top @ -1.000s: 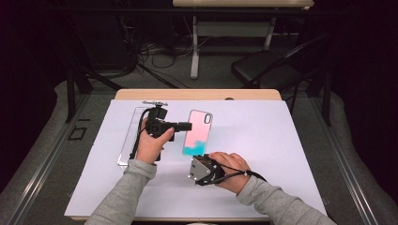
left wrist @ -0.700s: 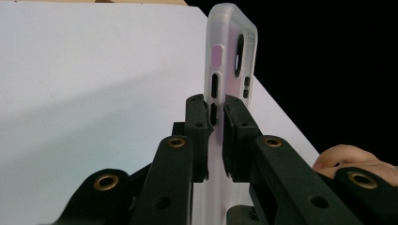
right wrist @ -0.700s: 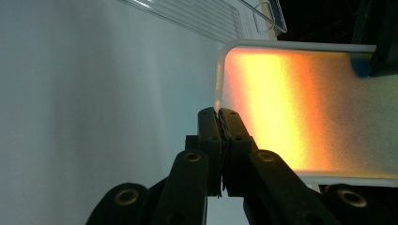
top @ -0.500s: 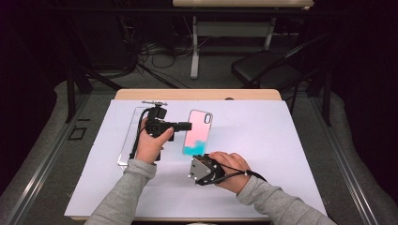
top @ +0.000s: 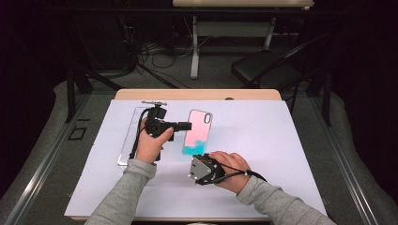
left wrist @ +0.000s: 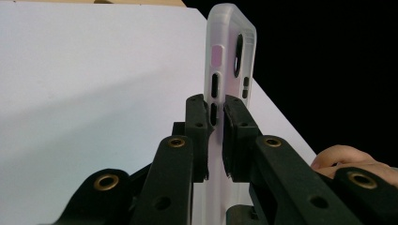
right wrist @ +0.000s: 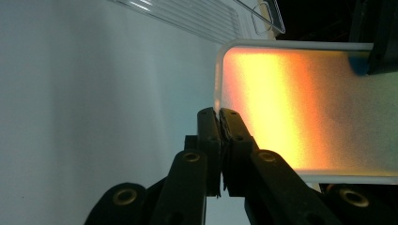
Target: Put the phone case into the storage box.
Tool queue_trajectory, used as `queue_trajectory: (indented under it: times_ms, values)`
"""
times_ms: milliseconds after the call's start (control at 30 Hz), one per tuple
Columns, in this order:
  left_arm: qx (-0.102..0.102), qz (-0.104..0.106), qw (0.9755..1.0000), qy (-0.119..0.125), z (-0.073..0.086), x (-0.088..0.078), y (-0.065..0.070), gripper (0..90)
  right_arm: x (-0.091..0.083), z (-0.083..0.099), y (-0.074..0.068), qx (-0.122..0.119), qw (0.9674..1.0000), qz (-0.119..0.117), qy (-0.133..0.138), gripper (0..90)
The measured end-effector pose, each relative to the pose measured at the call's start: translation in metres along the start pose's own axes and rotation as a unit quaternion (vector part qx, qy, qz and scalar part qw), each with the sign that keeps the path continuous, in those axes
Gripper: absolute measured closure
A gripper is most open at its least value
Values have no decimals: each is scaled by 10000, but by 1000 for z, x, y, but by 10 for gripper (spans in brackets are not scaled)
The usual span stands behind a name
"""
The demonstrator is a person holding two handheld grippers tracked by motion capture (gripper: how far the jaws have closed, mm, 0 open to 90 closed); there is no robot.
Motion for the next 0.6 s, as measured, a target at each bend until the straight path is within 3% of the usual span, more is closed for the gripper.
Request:
queue_trajectory:
  times_ms: [600]
  values:
    - [-25,-4,10000,41,0,-1,-2,822,-2,-2,1,96,9999,29,73,812]
Point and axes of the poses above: each handheld gripper's, and its own axes: x roughly forward along the jaws, z roughly out of its underside, y roughly to its right, the point moved 8 cm from there along x, roughly forward along the jaws, and after that the axes turned 5 degrees about z, right-handed, at the moved point
